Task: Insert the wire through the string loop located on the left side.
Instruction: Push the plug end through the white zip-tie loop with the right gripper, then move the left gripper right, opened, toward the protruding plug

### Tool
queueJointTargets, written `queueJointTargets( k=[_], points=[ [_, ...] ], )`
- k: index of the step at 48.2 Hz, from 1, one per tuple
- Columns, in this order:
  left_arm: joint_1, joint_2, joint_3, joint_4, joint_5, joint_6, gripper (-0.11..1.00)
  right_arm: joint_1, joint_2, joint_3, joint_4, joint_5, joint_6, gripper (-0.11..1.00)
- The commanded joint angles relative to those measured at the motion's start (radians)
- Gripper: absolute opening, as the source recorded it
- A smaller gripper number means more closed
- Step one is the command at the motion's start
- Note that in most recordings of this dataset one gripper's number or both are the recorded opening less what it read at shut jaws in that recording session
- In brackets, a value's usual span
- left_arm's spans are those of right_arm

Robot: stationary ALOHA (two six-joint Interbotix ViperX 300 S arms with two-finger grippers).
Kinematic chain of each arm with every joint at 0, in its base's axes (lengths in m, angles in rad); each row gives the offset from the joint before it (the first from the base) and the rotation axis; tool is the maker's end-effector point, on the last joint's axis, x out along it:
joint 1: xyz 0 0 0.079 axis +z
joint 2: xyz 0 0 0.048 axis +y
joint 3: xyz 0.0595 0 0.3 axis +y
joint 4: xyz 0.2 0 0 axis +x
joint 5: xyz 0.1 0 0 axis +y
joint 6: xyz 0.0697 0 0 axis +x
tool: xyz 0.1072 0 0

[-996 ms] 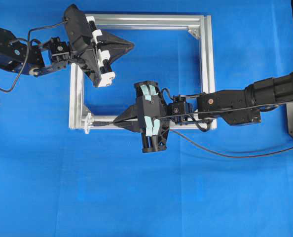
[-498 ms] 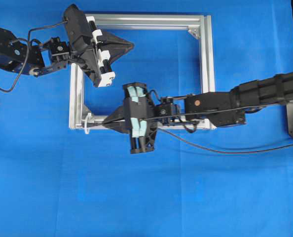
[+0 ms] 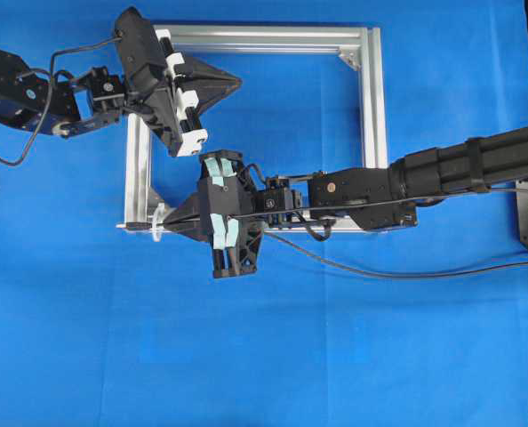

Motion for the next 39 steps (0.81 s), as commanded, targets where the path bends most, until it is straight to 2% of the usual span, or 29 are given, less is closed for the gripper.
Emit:
queueJointTargets(
  k=[1,9,16,39],
  points=[
    [-0.002,-0.035,-0.008,0.003,-0.005,-0.002,0.0,-0.002,-0.02,-0.018,-0.002,-0.002,-0.002,0.0],
    [-0.002,-0.041,0.003,0.003,-0.005,-0.005,0.0,-0.002,-0.021,-0.017,-0.002,-0.002,-0.002,0.0],
    [-0.002,-0.087,0.058,0.003,-0.005,-0.005,0.0,-0.002,-0.02,-0.017,-0.002,-0.002,-0.002,0.0],
    [-0.002,-0.408,0.41,0.003,-0.006,-0.003,0.0,-0.002,-0.021,-0.015,-0.002,-0.002,-0.002,0.0]
  ],
)
